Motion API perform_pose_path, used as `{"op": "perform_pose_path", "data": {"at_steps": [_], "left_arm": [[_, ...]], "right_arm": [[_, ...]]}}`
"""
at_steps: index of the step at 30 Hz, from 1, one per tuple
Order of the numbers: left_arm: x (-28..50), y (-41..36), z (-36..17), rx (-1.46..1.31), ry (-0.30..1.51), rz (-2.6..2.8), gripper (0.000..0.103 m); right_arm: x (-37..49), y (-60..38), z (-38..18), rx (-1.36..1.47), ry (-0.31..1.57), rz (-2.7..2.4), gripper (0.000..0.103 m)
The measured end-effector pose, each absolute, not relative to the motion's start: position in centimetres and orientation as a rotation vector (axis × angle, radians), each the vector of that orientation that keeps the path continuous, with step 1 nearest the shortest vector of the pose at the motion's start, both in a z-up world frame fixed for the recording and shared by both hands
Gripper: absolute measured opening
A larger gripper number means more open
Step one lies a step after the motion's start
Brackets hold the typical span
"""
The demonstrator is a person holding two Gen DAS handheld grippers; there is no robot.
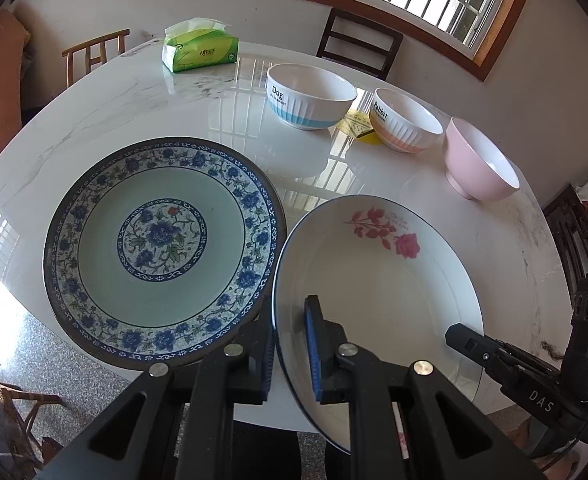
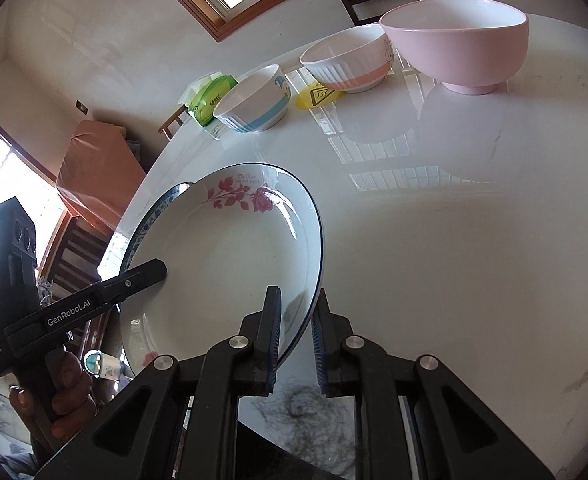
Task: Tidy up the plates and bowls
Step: 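Lift the rose plate and carry it over the floral plate stack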
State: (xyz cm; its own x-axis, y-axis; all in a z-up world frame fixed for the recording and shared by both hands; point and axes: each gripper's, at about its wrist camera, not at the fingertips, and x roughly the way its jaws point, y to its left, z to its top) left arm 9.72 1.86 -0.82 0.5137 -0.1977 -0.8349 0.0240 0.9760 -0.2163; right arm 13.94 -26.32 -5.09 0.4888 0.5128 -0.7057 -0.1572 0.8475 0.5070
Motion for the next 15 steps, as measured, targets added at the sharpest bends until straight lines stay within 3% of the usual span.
{"op": "perform_pose_path", "data": {"at_steps": [15], "left_arm": [[6.5,6.3,-1.3,-0.251,1.016,-0.100,0.014]], "right_arm": [[12.0,-22.9,-5.0,0.347,1.028,0.452,0.017]]}}
